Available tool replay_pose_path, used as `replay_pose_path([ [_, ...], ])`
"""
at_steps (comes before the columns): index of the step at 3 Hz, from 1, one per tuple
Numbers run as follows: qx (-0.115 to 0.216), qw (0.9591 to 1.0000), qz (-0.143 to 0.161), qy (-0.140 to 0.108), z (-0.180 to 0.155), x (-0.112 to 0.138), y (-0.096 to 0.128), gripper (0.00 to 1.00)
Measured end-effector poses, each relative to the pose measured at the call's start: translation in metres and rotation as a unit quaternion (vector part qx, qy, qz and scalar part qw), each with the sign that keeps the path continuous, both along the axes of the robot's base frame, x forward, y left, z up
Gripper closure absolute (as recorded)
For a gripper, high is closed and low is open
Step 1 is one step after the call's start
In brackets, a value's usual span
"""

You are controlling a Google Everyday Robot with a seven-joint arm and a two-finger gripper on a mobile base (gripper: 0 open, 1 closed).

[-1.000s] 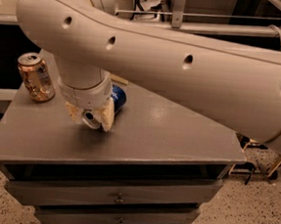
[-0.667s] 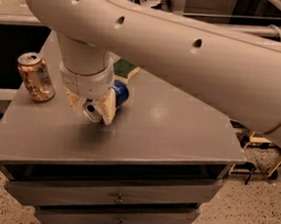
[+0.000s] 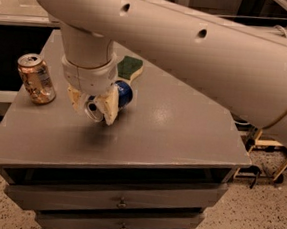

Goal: Place pepsi can upright

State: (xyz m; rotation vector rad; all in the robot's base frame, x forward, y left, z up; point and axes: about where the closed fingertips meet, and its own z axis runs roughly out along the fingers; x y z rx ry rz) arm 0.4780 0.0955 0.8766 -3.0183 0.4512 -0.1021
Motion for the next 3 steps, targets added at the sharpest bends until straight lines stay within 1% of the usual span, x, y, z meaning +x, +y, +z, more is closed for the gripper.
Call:
replay_pose_path([
  [1, -0.011, 0.9997, -0.009, 0.018, -0.017, -0.006, -0.005, 0.13],
  [2, -0.019, 0.9990, -0.010, 0.038, -0.037, -0.017, -0.005, 0.00],
  [3, -0.021, 0.9988, -0.011, 0.042, -0.041, -0.020, -0.006, 0.00],
])
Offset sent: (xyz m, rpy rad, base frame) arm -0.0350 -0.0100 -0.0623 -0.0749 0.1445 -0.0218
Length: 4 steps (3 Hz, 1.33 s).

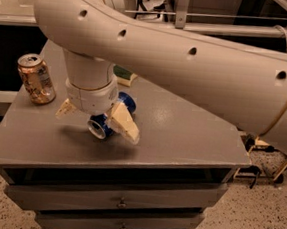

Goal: Place pepsi can upright

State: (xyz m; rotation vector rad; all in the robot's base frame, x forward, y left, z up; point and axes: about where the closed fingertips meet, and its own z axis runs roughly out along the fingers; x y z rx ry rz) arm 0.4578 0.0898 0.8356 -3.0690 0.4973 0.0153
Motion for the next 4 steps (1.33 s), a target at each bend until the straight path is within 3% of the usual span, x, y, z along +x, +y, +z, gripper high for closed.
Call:
replay_pose_path([
  [1, -0.006, 0.9997, -0.022, -0.002, -0.001, 0.005, -0.001, 0.17],
  [2, 0.005, 0.9969, -0.078, 0.006, -0.004, 0.025, -0.006, 0.40],
  [3, 0.016, 0.9910, -0.133, -0.007, 0.001, 0.055, -0.013, 0.64],
  [4, 0.036, 0.9862, -0.161, -0.015, 0.016, 0.068, -0.016, 0.87],
])
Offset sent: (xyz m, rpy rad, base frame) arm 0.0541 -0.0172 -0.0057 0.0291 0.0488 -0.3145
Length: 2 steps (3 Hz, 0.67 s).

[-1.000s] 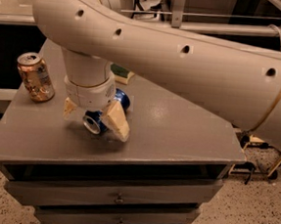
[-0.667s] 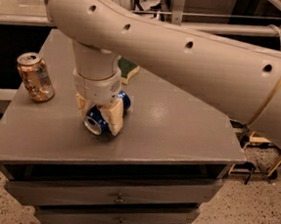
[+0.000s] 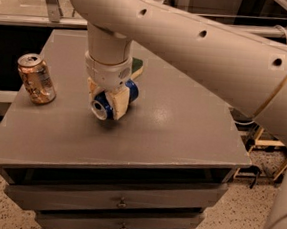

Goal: Place pepsi can upright

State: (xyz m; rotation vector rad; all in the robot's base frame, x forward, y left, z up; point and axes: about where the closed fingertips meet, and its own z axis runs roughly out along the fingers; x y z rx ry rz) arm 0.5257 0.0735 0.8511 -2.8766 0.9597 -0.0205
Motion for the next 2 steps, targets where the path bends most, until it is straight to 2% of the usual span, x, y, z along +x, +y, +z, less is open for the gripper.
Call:
replay_pose_path([
  [1, 0.052, 0.9983, -0.028, -0.002, 0.041, 0.005, -0.007, 1.00],
  [2, 0.144, 0.9865, -0.072, 0.028, 0.079, 0.021, -0.014, 1.00],
])
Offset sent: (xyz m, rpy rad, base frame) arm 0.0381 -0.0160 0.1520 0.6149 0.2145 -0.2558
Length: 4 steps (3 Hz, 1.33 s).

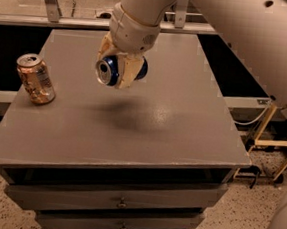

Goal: Place pepsi can upright

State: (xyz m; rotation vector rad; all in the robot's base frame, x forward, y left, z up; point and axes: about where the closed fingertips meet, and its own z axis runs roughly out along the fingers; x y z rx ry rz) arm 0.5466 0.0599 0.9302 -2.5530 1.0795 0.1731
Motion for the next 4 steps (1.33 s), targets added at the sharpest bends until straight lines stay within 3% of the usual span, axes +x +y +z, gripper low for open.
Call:
replay_pose_path([
  [1, 0.084, 0.9933, -0.065, 0.046, 0.035, 0.013, 0.003, 1.00],
  [2, 0.160, 0.9686, -0.154, 0.112, 0.049, 0.018, 0.001, 1.00],
  [3, 0.243, 0.9284, -0.225, 0.169, 0.054, 0.011, -0.012, 1.00],
  [4, 0.325, 0.8778, -0.275, 0.220, 0.037, 0.006, -0.035, 1.00],
])
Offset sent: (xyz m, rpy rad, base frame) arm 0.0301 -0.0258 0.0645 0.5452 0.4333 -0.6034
